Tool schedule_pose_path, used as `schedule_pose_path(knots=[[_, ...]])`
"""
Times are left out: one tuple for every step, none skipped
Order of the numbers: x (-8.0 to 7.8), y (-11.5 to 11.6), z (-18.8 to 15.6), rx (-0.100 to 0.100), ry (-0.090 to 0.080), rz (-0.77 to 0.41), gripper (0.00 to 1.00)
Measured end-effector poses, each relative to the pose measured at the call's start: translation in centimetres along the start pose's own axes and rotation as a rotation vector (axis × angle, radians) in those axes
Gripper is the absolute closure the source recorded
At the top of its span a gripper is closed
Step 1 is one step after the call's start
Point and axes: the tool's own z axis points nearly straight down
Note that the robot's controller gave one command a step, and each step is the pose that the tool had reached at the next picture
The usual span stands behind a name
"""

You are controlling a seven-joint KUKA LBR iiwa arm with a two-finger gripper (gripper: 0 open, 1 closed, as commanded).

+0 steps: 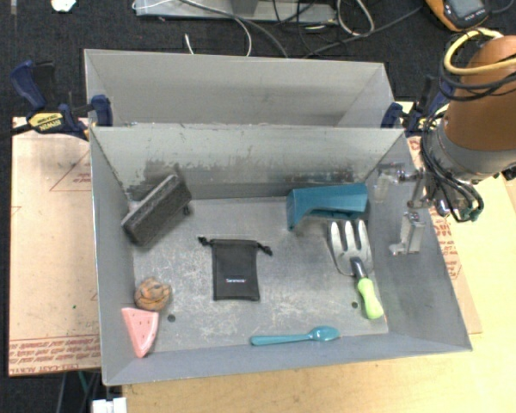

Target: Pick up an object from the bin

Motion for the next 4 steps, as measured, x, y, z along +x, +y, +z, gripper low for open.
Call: schedule_pose_path(knots=[[0.0,0.0,0.0,0.0,0.0,0.0,0.0],[-0.2,4.4,2.8,0.0,0.0,-0.152,0.0],[-4.7,3.3,4.1,0.002,-0.007,-0.437,0.0],[-3.1,8.8,7.8,0.001,-0.005,-0.388,0.0]])
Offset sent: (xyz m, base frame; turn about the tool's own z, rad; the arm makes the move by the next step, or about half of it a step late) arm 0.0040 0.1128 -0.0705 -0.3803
